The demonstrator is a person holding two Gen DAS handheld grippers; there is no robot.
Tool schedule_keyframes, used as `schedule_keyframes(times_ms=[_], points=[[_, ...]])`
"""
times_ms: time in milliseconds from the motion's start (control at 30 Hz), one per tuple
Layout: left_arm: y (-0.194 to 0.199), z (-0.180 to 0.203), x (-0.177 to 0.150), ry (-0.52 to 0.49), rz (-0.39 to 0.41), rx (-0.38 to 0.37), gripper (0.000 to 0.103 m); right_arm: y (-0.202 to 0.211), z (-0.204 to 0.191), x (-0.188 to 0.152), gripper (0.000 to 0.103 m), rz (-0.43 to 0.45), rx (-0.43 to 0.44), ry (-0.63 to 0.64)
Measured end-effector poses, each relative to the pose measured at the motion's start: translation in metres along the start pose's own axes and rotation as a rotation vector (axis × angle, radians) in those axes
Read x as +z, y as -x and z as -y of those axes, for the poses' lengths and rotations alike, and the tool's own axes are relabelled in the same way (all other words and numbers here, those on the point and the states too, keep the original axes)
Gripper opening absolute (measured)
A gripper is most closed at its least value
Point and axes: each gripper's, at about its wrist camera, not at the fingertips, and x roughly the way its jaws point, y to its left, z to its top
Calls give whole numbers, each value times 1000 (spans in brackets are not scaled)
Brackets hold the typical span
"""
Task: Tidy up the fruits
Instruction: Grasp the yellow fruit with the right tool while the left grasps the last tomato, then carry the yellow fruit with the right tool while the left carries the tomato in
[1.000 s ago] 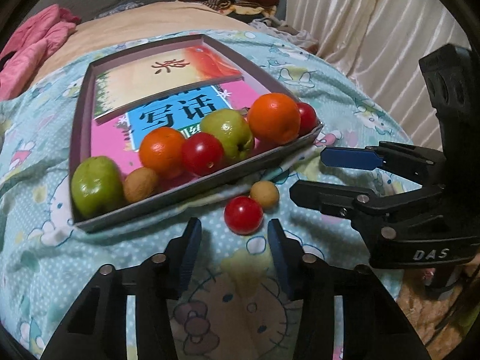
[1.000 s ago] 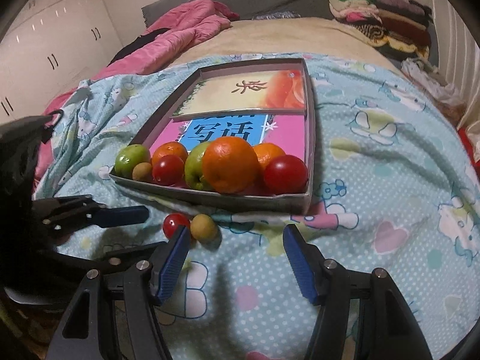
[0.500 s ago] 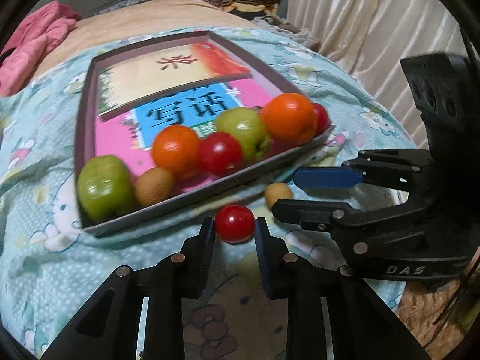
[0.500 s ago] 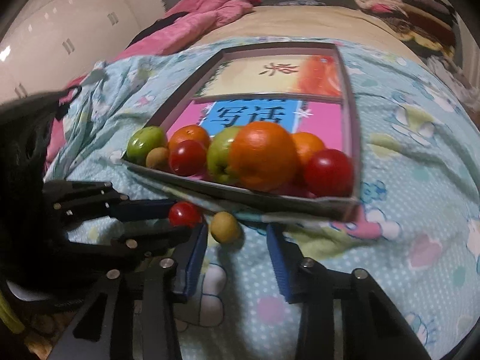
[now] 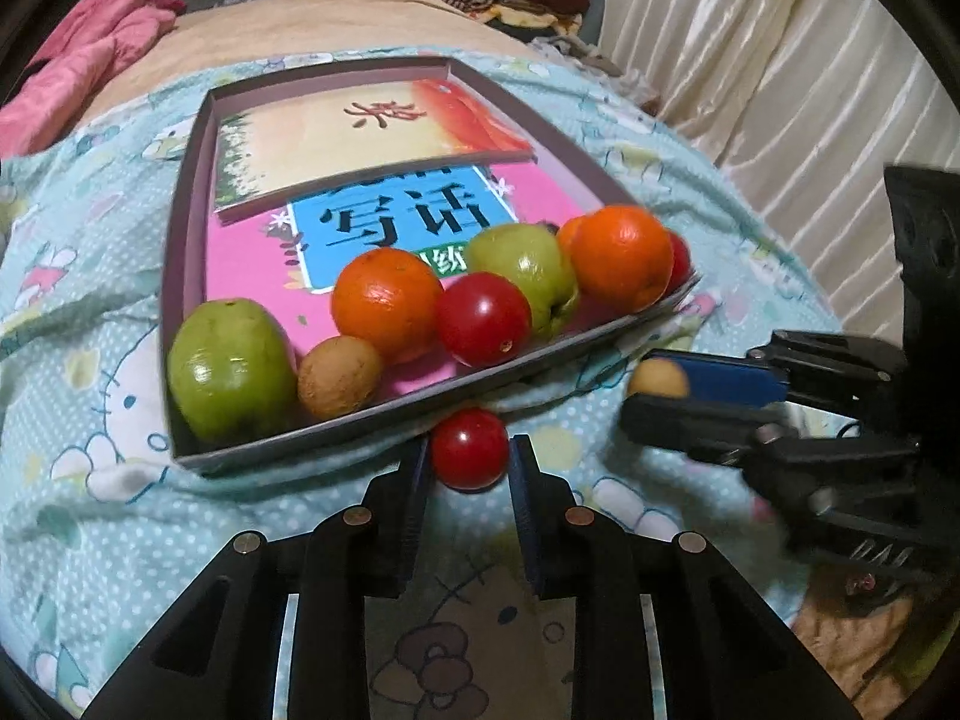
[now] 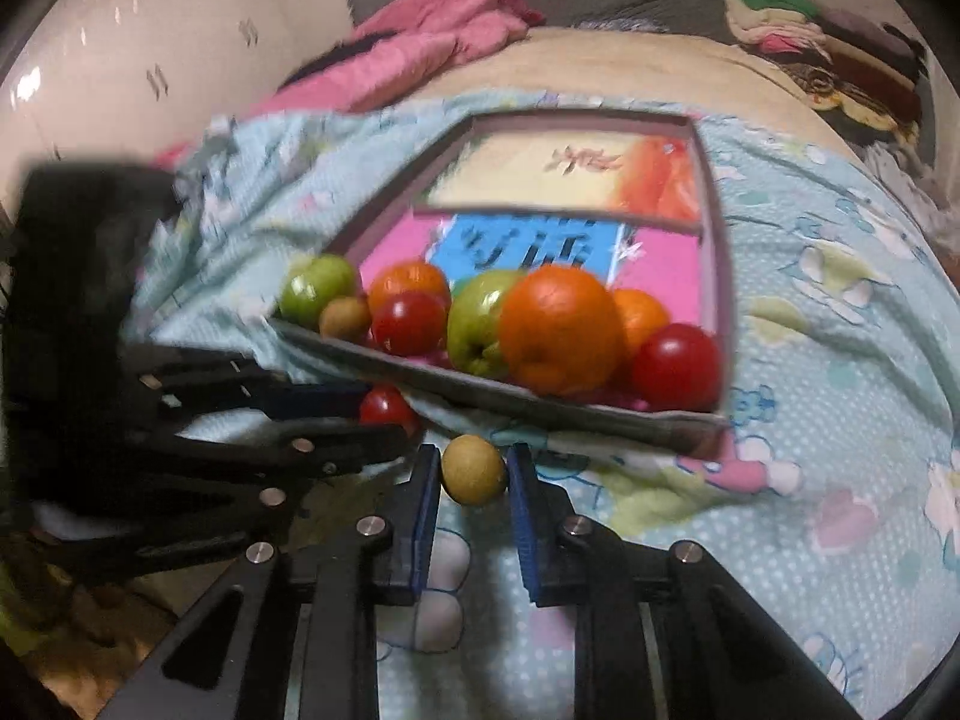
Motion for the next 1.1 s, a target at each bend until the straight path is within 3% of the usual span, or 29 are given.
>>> schedule_keyframes(times_ms=[200,433,767,1100], points=[[48,-5,-4,30,126,4,27,31,-4,10,23,135,64,-15],[75,-24,6,80,229,49,27,41,-15,28,23,227,51,23],[61,-34,7,89,215,82,27,22,-37,50,23,227,26,108],[40,-25,12,40,166,103,27,1,-49,38,23,184,-59,209]])
